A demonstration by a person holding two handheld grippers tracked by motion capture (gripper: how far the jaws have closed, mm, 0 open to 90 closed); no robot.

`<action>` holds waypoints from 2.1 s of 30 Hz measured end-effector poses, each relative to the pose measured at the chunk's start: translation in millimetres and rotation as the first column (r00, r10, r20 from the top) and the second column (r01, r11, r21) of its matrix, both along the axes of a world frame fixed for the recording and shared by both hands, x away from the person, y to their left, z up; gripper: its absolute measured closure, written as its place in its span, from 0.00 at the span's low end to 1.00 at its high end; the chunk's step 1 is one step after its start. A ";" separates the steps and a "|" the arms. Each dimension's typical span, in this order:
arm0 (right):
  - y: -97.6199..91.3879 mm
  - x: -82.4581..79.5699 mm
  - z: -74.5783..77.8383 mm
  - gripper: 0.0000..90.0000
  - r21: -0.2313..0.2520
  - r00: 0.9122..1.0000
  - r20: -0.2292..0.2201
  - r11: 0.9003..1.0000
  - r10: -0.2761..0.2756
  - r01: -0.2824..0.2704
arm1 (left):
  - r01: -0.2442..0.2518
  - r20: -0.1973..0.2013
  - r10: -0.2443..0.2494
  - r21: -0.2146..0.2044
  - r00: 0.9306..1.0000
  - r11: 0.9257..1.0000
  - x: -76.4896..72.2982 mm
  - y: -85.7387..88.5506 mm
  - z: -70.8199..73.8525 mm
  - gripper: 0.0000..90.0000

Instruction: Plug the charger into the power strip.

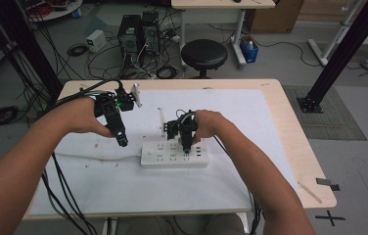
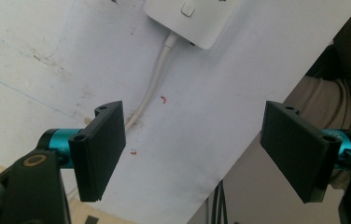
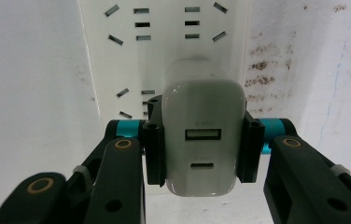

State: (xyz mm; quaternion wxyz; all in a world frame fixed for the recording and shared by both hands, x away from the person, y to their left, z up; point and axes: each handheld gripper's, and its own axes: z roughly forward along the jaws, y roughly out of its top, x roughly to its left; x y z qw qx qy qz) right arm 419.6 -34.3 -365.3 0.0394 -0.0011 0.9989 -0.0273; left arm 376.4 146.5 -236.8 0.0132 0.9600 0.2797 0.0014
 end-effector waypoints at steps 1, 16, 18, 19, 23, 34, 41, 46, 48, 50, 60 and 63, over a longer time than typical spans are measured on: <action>0.1 -0.9 0.1 0.70 -0.007 1.000 0.005 1.000 0.002 -0.002 | -0.003 0.000 0.003 0.000 1.000 1.000 0.0 0.2 0.0 0.25; 0.4 1.6 -2.3 0.69 0.005 1.000 -0.003 1.000 0.014 -0.014 | -0.011 -0.005 0.011 -0.001 1.000 1.000 0.6 7.7 -0.3 0.25; 1.3 -1.3 -3.0 0.69 -0.001 1.000 0.003 1.000 -0.002 0.002 | -0.007 -0.008 0.007 0.002 1.000 1.000 2.0 6.7 -0.9 0.25; 1.4 -0.3 -3.6 0.69 -0.004 1.000 0.009 1.000 0.014 -0.014 | -0.014 -0.003 0.014 -0.001 1.000 1.000 1.6 5.5 -1.4 0.25; -4.7 -0.5 -4.9 0.69 0.037 1.000 0.001 0.999 -0.011 0.011 | 0.001 -0.005 -0.001 -0.004 1.000 1.000 -0.4 3.4 -0.9 0.25; -4.2 2.8 -6.1 0.62 0.035 0.998 -0.031 0.998 -0.056 0.057 | -0.011 -0.004 0.011 0.005 1.000 1.000 -0.4 8.4 -5.7 0.24; -3.3 1.0 -3.2 0.36 0.076 0.994 -0.084 0.994 -0.069 0.076 | -0.016 -0.011 0.016 0.011 1.000 1.000 0.2 11.6 -8.1 0.23; -4.0 -1.7 13.9 0.23 0.042 0.994 -0.073 0.995 -0.087 0.090 | -0.009 -0.011 0.009 0.007 1.000 1.000 -0.4 9.1 -7.7 0.23; -6.8 -4.8 22.1 0.16 0.030 0.993 -0.087 0.996 -0.082 0.084 | -0.001 -0.014 0.001 0.005 1.000 1.000 -0.7 7.4 -7.6 0.23; -7.8 -6.6 24.7 0.16 0.029 0.993 -0.086 0.996 -0.084 0.087 | -0.003 -0.011 0.003 0.005 1.000 1.000 -1.4 5.8 -7.6 0.23; -23.7 -23.0 58.0 0.14 0.056 0.991 -0.057 0.991 -0.121 0.124 | 0.016 -0.009 -0.016 0.010 1.000 1.000 -4.1 0.2 -5.8 0.23; -33.5 -29.9 72.4 0.14 0.065 0.987 -0.051 0.986 -0.152 0.155 | 0.026 -0.008 -0.026 0.013 1.000 1.000 -5.4 -0.3 -4.1 0.23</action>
